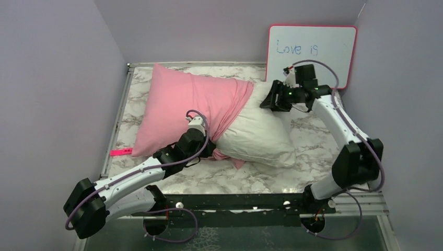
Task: Remove the pillowcase from the pillow
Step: Remove the pillow from the pillowcase.
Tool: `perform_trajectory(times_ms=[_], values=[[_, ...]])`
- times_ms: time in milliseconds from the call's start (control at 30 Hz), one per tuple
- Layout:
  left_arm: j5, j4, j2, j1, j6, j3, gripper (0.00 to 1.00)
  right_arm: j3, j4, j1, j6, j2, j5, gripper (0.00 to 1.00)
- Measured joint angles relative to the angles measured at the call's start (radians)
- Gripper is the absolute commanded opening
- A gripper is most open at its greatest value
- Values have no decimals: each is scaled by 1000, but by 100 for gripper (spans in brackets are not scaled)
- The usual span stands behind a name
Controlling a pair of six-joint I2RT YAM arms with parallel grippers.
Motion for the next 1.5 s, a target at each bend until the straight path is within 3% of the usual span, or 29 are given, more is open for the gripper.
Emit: perform_trajectory(times_ms=[100, 200, 400, 567, 700, 800, 900, 1000, 1100, 1333, 1500], values=[[0, -32, -13, -2, 1, 13, 48, 15, -3, 52, -32, 142, 32, 36], [-13, -124, -11, -3, 11, 91, 63, -37, 54, 106, -38, 164, 79, 28], [-89, -254, 87, -3, 126, 441, 76, -344, 323, 144, -3, 9, 101, 27], [-114, -259, 299, 1, 293, 752, 78, -510, 468, 146, 26, -67, 100, 26], [-76, -290, 521, 2, 409, 900, 78, -554, 533, 146, 54, -92, 104, 23], [-40, -327, 629, 2, 465, 924, 68, -568, 554, 146, 79, -98, 109, 22], [-42, -378, 705, 5, 517, 975, 48, -586, 577, 146, 100, -109, 117, 20], [-82, -418, 722, 12, 537, 1025, 17, -600, 589, 146, 112, -121, 132, 14], [-143, -445, 722, 19, 533, 1046, 0, -610, 589, 148, 121, -132, 153, 8], [-178, -447, 680, 149, 500, 1005, 0, -611, 599, 156, 154, -128, 164, 3], [-49, -427, 599, 325, 462, 911, 0, -613, 617, 175, 167, -145, 148, 4]])
